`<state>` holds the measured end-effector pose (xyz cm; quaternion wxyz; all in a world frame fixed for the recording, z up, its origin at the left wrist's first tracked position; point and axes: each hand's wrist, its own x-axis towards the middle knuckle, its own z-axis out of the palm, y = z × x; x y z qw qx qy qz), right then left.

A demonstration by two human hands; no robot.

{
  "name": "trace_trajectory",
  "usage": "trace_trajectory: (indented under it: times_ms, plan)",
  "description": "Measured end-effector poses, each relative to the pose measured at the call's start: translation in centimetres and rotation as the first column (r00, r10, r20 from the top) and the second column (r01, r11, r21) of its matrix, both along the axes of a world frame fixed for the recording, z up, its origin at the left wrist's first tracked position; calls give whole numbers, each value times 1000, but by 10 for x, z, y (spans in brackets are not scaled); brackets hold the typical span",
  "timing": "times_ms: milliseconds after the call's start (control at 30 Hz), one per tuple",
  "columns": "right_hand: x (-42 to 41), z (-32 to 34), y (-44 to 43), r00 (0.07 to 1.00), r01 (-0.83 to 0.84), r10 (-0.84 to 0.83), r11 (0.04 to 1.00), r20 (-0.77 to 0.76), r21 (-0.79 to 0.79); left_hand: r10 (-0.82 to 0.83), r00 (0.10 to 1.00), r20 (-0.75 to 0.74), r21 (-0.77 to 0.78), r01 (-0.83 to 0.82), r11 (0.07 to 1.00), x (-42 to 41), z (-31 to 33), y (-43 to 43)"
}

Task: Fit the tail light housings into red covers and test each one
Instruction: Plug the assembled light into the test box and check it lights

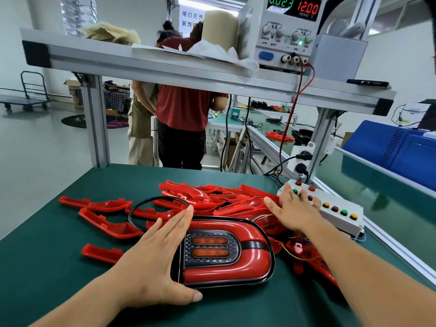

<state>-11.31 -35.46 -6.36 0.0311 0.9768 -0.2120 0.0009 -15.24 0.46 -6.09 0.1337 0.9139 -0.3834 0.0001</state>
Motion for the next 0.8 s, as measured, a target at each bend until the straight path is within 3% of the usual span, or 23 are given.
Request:
trace_trajectory:
  times_ms: [467,800]
  plan:
    - [-1,-5,0,999,-39,39,998,7,-42,1,999,51,-28,0,1000,2,-4,0]
    - [7,12,2,1000,-18,15,995,-28,-99,-10,1000,2,16,10,1000,-1,1,0]
